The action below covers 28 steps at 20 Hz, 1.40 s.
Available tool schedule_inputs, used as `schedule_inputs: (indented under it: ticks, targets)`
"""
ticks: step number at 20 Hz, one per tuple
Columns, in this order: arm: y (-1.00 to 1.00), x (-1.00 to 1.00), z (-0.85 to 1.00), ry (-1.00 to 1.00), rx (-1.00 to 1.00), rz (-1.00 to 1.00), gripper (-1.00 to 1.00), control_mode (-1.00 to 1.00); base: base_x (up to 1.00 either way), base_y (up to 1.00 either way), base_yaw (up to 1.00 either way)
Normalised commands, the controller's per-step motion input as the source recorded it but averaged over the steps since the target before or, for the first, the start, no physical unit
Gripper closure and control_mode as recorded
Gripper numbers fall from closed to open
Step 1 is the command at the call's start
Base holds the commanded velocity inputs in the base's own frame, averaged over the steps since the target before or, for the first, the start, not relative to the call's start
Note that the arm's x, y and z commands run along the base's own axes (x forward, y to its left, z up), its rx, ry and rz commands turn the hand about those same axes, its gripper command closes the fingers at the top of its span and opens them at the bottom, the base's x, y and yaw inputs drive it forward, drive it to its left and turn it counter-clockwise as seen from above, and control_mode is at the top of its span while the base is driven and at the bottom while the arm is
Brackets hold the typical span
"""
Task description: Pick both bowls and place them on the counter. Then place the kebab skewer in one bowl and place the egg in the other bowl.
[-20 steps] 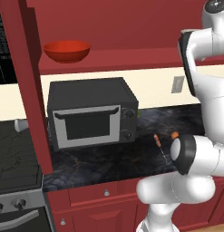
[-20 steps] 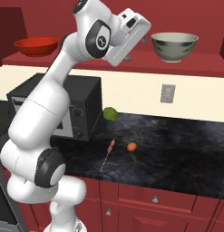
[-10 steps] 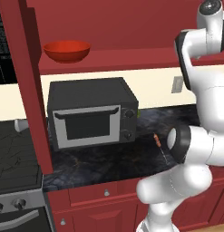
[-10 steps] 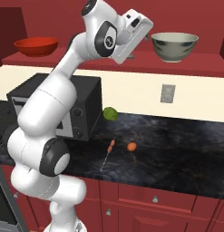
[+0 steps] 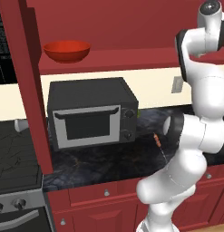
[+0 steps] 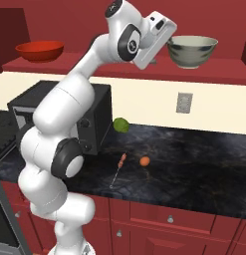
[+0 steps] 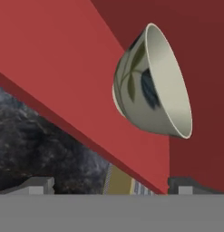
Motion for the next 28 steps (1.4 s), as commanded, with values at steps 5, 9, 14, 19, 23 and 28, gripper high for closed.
schedule_inputs:
  ticks: [5, 9, 14, 19, 23, 28]
  targets:
    - [-0.16, 0.32, 0.00, 0.09, 0.00, 0.01, -1.00, -1.00, 0.00, 0.00, 0.00]
    - [-0.21, 0.28, 0.03, 0.09, 0.00, 0.00, -1.00, -1.00, 0.00, 0.00, 0.00]
    - [-0.11, 0.24, 0.03, 0.07, 0.00, 0.01, -1.00, -1.00, 0.00, 0.00, 0.00]
    - [0.00, 0.20, 0.00, 0.00, 0.00, 0.08, -1.00, -1.00, 0.00, 0.00, 0.00]
    - [0.00, 0.16, 0.00, -0.01, 0.00, 0.08, -1.00, -1.00, 0.00, 0.00, 0.00]
    - [-0.01, 0.18, -0.09, -0.01, -0.01, 0.05, -1.00, -1.00, 0.00, 0.00, 0.00]
